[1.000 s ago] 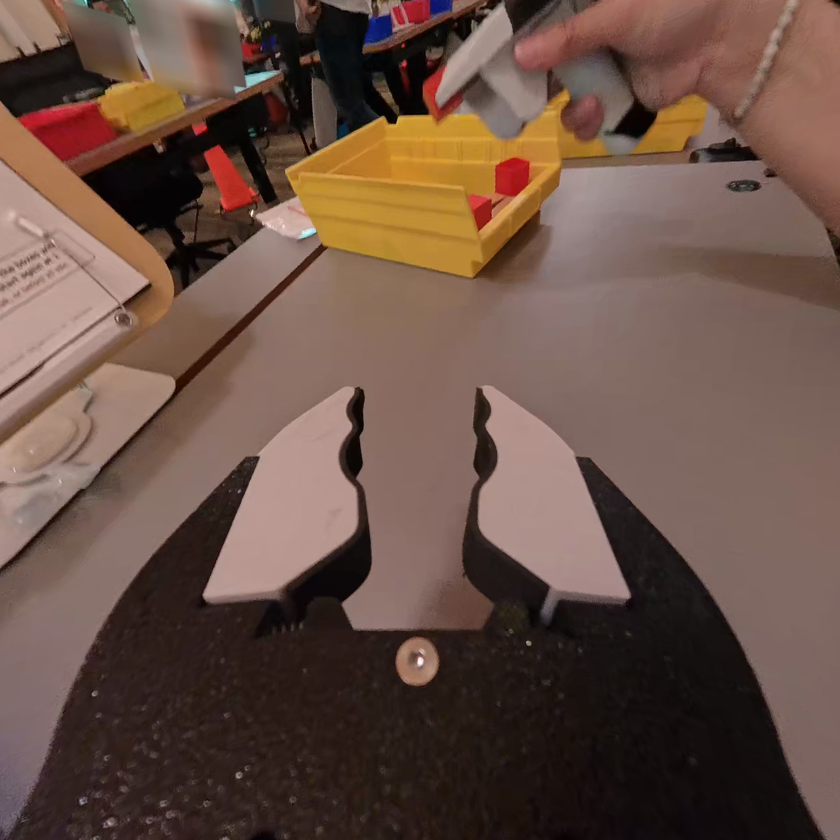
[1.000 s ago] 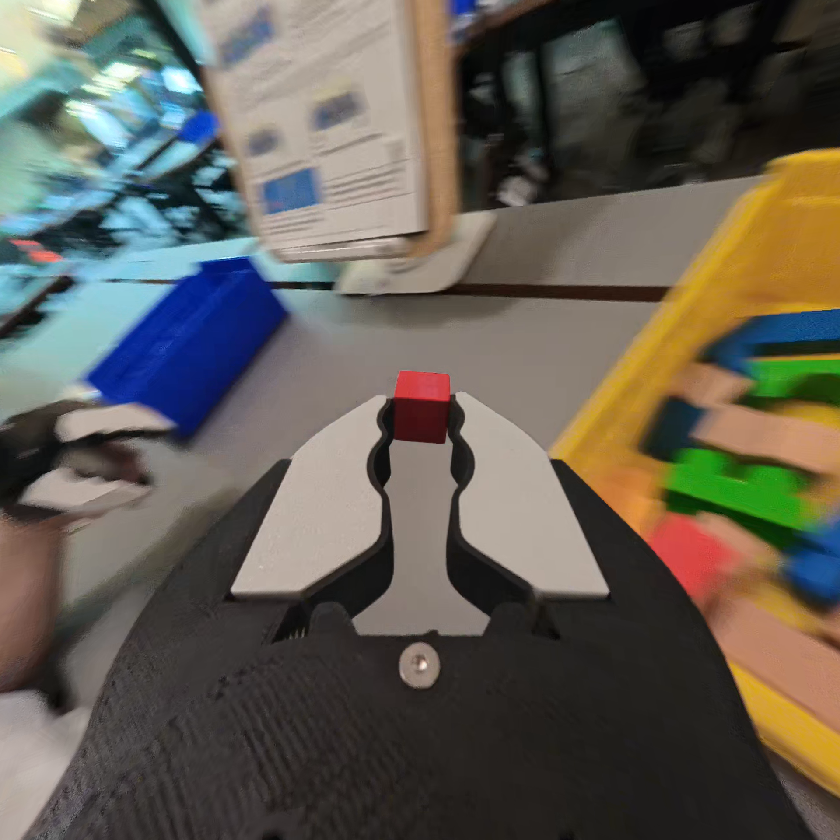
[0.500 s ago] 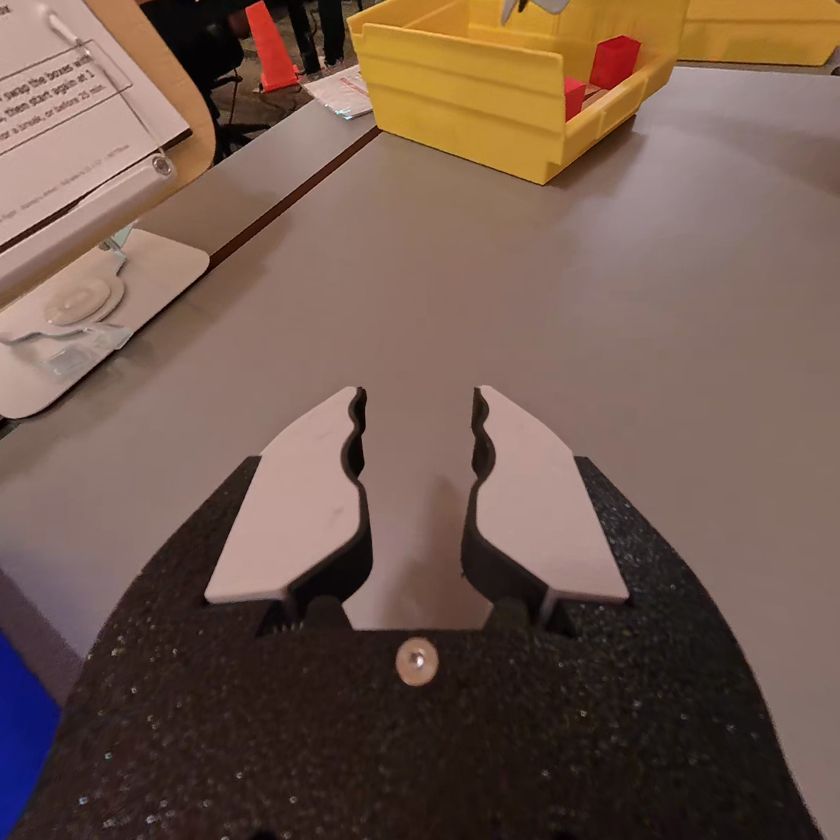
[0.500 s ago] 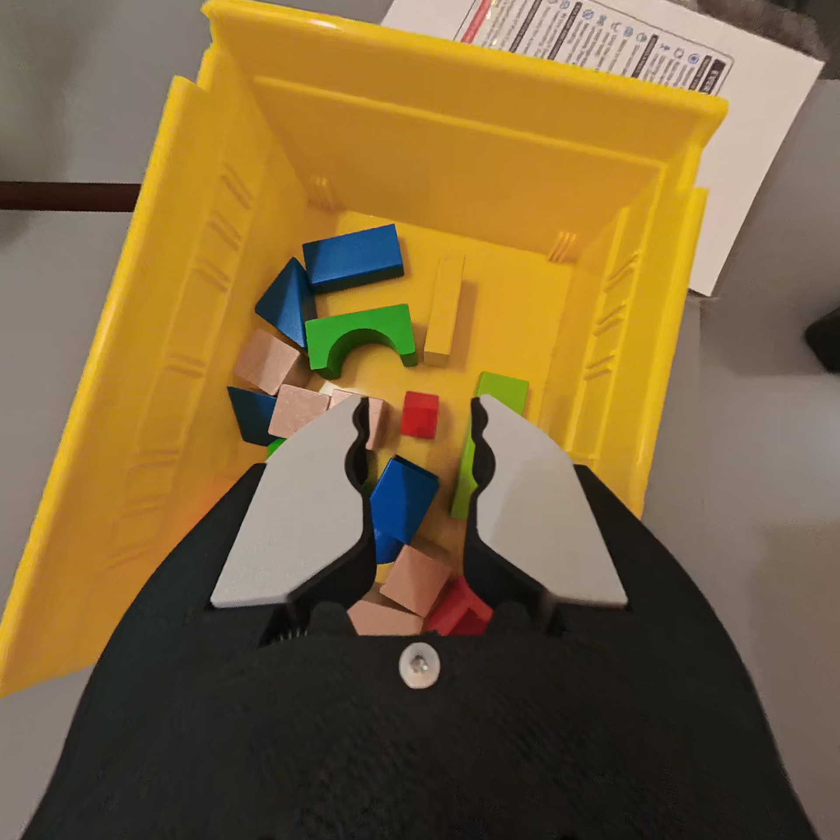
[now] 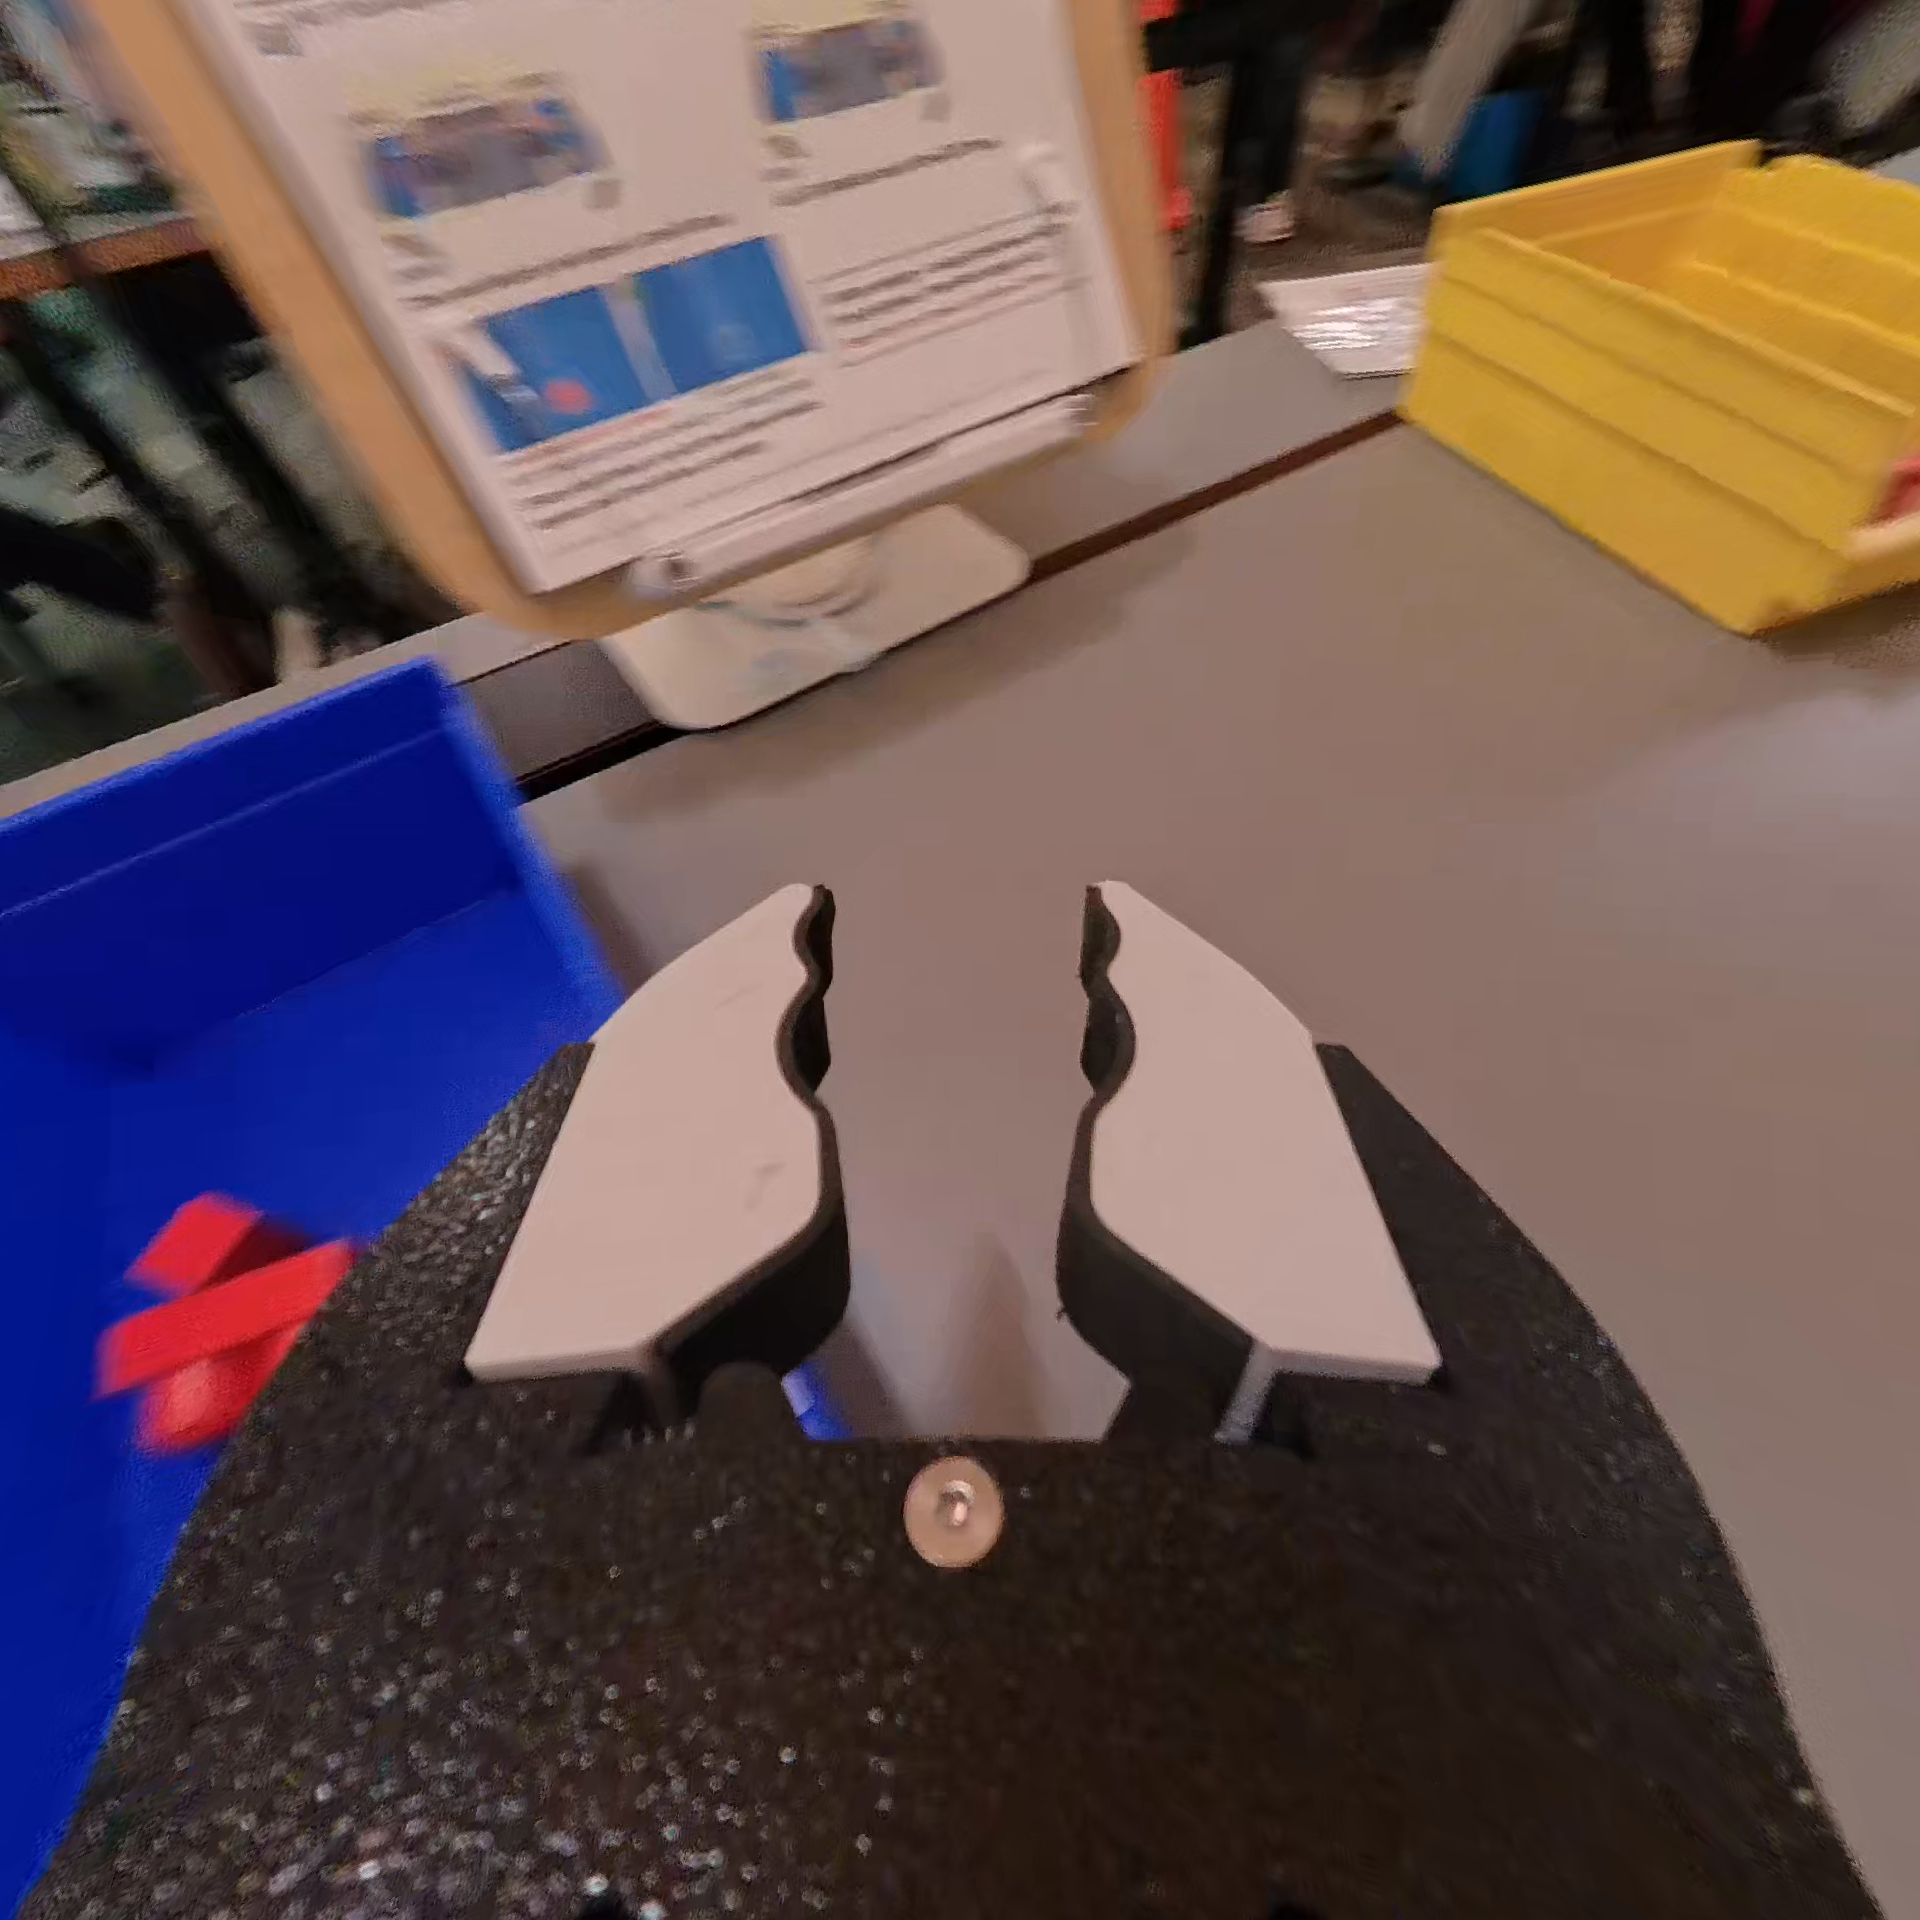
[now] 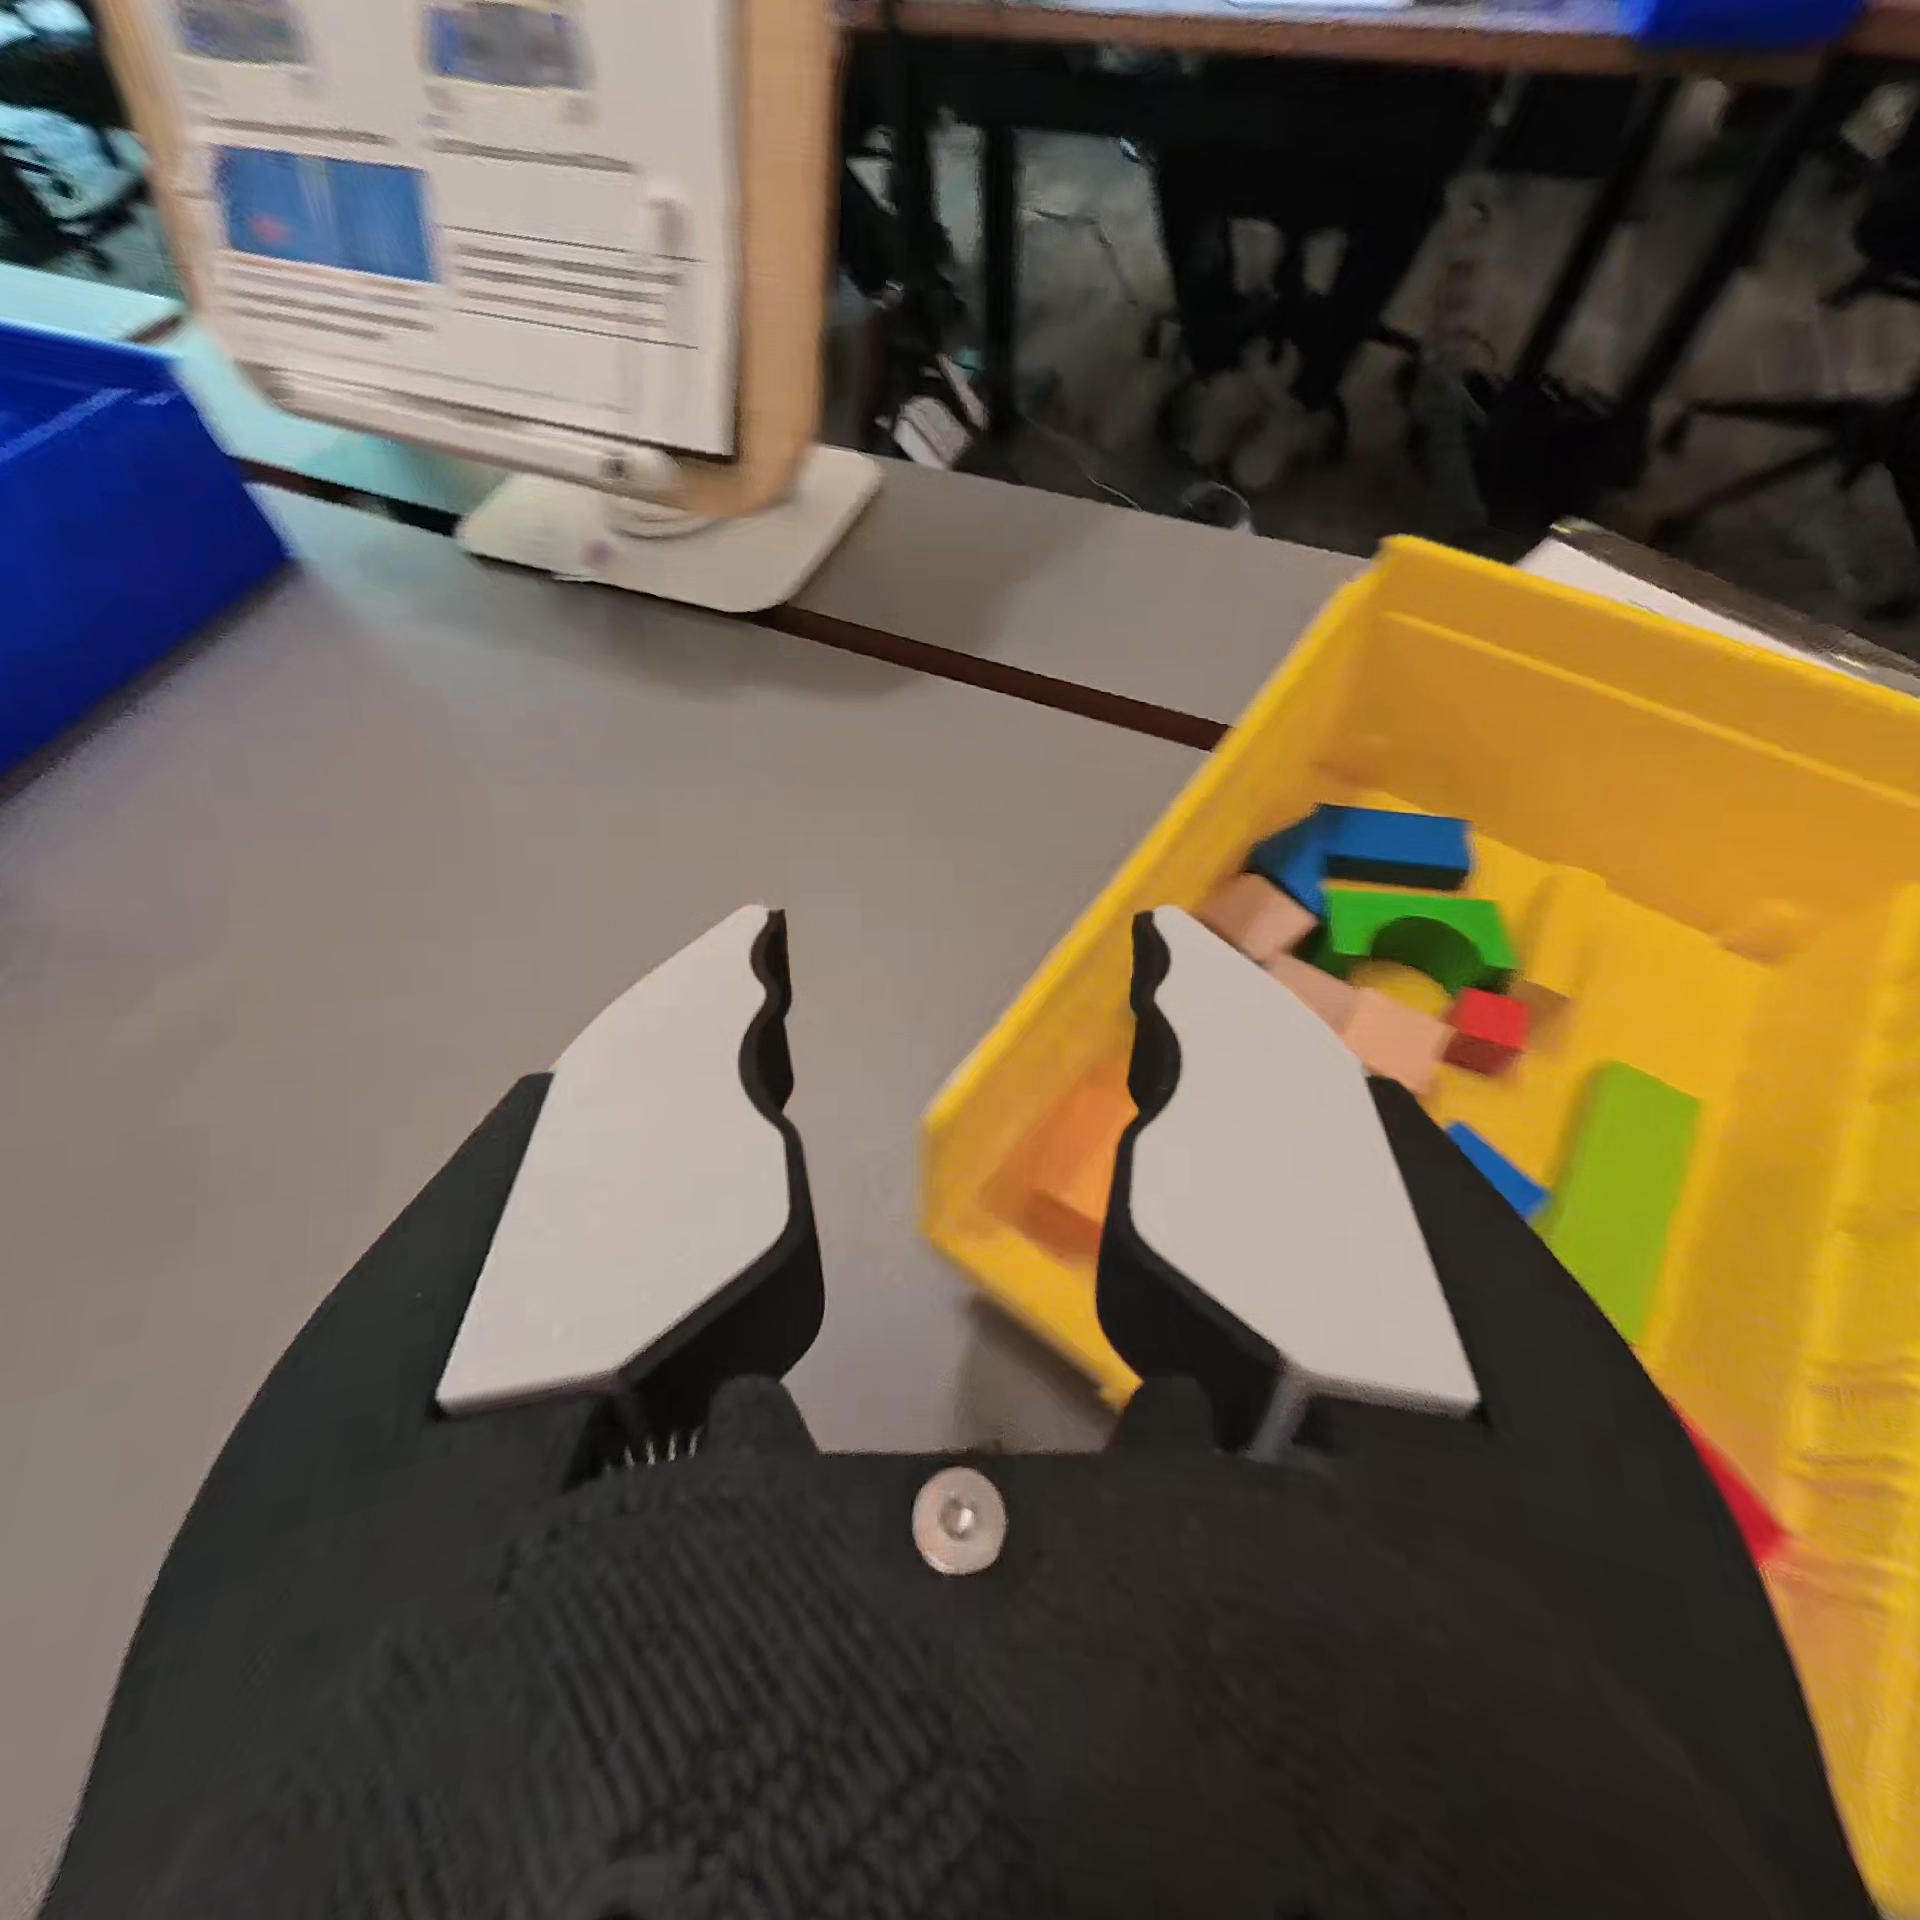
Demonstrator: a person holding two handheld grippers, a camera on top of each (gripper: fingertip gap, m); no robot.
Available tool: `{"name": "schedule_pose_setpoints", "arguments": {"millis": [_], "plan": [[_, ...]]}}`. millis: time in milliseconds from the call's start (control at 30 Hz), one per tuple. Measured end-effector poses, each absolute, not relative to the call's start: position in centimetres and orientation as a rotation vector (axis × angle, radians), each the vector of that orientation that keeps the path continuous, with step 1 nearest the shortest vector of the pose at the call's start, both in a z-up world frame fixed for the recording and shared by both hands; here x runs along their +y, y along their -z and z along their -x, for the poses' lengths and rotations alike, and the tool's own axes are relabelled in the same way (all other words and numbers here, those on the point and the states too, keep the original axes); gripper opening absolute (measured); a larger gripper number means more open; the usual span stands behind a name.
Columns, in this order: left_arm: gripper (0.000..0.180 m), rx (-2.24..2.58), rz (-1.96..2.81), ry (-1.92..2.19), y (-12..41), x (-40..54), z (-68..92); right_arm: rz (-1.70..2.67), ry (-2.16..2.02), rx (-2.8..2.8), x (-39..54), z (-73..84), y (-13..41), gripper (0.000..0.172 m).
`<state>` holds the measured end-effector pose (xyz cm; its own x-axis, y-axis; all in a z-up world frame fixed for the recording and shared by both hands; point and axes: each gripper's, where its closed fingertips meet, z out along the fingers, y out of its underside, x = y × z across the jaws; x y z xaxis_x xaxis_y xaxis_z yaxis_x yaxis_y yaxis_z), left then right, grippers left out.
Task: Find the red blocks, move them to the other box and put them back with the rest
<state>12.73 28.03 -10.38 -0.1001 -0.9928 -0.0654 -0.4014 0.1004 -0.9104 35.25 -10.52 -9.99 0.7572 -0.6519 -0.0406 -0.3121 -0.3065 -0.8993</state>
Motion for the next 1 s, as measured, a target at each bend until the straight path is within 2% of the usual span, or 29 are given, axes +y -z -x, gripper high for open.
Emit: {"name": "schedule_pose_setpoints", "arguments": {"millis": [133, 233, 500, 667, 1000], "plan": [[0.048, 1.546, 1.612, 0.706, 9.8, 37.3, -10.5, 1.925, 0.365, 0.608, -7.9, -30.0, 11.1, 0.065], [0.057, 1.561, 1.753, 0.551, 10.5, 42.1, -9.9, 1.947, 0.396, 0.571, -7.3, -28.1, 12.1, 0.068], [0.055, 1.865, 1.897, 0.101, 15.0, 48.4, -11.0, 1.946, 0.39, 0.586, -7.9, -26.3, 13.4, 0.068], [0.059, 1.878, 2.231, 0.105, 18.3, 49.1, -12.9, 1.931, 0.374, 0.617, -8.8, -25.8, 13.8, 0.069], [0.065, 1.282, 2.712, 0.207, 20.8, 51.2, -13.8, 1.916, 0.356, 0.577, -8.9, -24.8, 13.3, 0.07]]}}
